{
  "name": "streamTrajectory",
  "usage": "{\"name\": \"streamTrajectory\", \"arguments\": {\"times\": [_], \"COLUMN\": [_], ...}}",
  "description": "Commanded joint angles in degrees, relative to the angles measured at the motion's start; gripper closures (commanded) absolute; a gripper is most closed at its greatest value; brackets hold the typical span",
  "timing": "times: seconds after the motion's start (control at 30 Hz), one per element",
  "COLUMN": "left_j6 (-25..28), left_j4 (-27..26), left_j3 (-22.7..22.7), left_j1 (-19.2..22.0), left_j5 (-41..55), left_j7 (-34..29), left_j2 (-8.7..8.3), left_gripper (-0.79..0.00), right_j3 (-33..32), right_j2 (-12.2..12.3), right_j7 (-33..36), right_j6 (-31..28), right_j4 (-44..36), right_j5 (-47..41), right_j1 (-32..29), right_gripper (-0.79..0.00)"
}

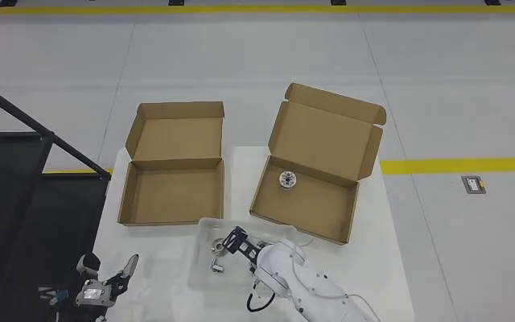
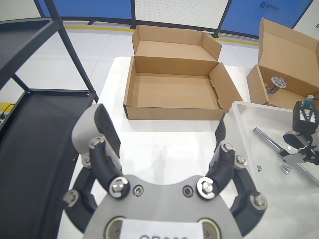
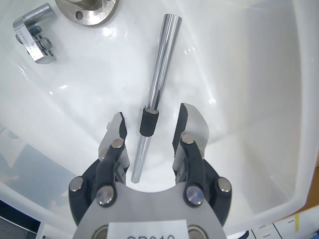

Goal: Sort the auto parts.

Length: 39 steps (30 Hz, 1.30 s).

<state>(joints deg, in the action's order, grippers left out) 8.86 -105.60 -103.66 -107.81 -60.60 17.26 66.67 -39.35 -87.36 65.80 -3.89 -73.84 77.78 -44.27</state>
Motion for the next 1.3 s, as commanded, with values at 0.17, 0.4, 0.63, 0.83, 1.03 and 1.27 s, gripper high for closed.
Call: {"name": "streamTrajectory", "arguments": {"times": [0.17, 0.4, 0.63, 0.83, 1.03, 1.27], "left_j6": [0.00, 0.00, 0.00, 0.00, 0.00, 0.00], "left_j4": [0.00, 0.00, 0.00, 0.00, 0.00, 0.00], "left_j3": [0.00, 0.00, 0.00, 0.00, 0.00, 0.00], "left_j1": [0.00, 0.00, 0.00, 0.00, 0.00, 0.00], "left_j5": [0.00, 0.00, 0.00, 0.00, 0.00, 0.00], "left_j7": [0.00, 0.00, 0.00, 0.00, 0.00, 0.00], "left_j2": [0.00, 0.00, 0.00, 0.00, 0.00, 0.00], "left_gripper": [-0.785, -0.785, -0.785, -0.785, -0.785, -0.785], "right_j3": [-0.43, -0.47, -0.88, -1.94, -6.41, -14.33], "right_j2": [-0.62, -1.33, -1.95, -1.89, 0.20, 3.82], "right_j7": [-0.06, -0.48, -0.64, -1.63, -1.08, -5.01], "right_j6": [0.35, 0.58, 0.25, -0.03, -6.02, -22.51], "right_j4": [1.70, 3.41, 5.42, 2.33, -13.60, -34.80], "right_j5": [-0.66, -1.22, -1.83, -0.88, 1.50, 9.26], "right_j1": [0.00, 0.27, 0.80, 0.39, -4.10, -10.50], "right_gripper": [-0.314, -0.252, -0.111, 0.000, 0.000, 0.000]}}
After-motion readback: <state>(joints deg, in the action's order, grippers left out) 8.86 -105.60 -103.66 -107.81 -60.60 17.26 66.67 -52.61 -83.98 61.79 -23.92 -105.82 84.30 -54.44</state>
